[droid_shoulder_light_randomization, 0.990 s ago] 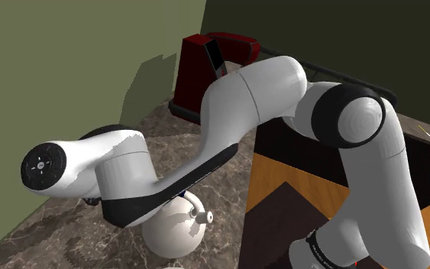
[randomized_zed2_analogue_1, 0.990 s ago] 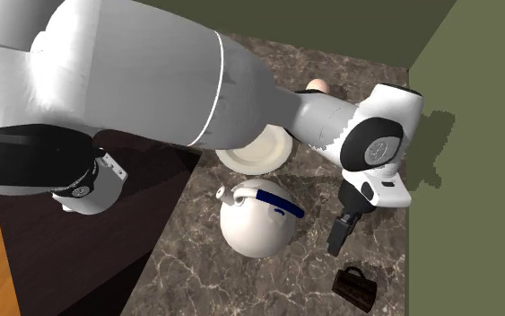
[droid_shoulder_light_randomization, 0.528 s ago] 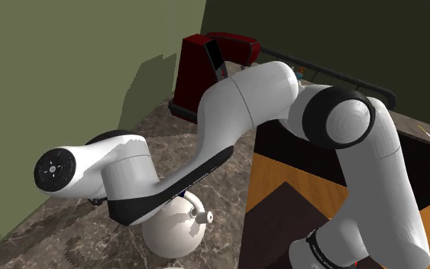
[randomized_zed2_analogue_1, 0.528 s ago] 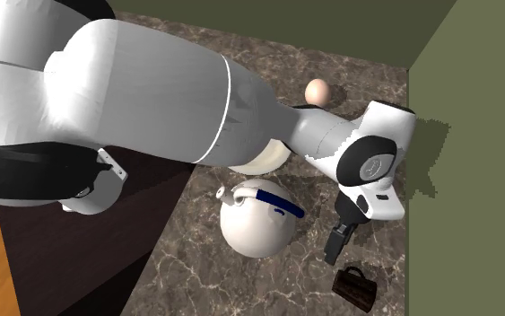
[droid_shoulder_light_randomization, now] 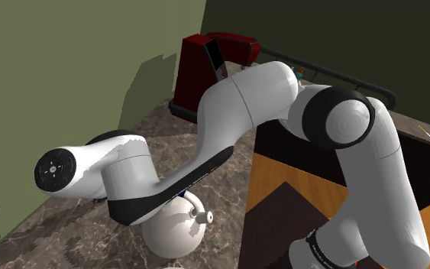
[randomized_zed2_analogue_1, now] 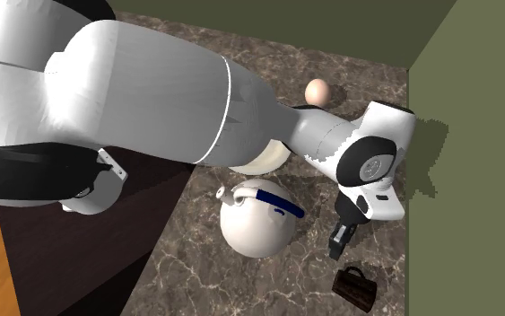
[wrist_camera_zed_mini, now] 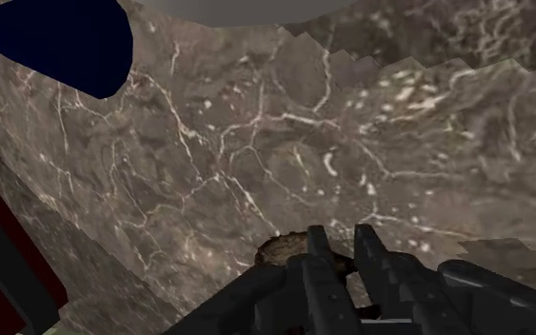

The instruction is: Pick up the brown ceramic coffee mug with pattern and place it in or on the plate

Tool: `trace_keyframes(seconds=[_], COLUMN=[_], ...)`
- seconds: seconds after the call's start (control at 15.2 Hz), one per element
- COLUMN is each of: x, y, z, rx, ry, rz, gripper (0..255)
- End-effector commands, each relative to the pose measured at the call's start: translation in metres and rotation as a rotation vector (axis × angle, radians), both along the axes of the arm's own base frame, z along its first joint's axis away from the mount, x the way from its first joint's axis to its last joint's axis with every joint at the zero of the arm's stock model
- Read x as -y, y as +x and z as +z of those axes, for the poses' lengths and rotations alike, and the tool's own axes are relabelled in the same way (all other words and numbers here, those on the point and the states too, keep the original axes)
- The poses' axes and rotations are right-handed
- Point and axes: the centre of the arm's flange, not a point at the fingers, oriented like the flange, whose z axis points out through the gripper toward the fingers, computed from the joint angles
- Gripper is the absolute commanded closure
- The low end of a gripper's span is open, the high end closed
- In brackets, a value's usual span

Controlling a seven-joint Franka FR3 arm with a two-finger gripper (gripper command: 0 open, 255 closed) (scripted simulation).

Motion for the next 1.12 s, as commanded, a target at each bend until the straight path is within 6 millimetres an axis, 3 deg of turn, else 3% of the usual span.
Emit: trace_keyframes(seconds=[0.0,0.4,0.46,0.66,0.86,1.06], x=[0.000,0.000,0.000,0.053,0.106,0.108], y=[0.000,0.000,0.000,0.043,0.093,0.099], z=[0.000,0.000,0.000,0.027,0.037,0.027], rx=[0.000,0.000,0.000,-0.084,-0.169,-0.175], ry=[0.000,0.000,0.000,0.254,0.508,0.527], rz=[0.000,0.000,0.000,0.094,0.188,0.194], gripper=[255,255,0,0,0,0])
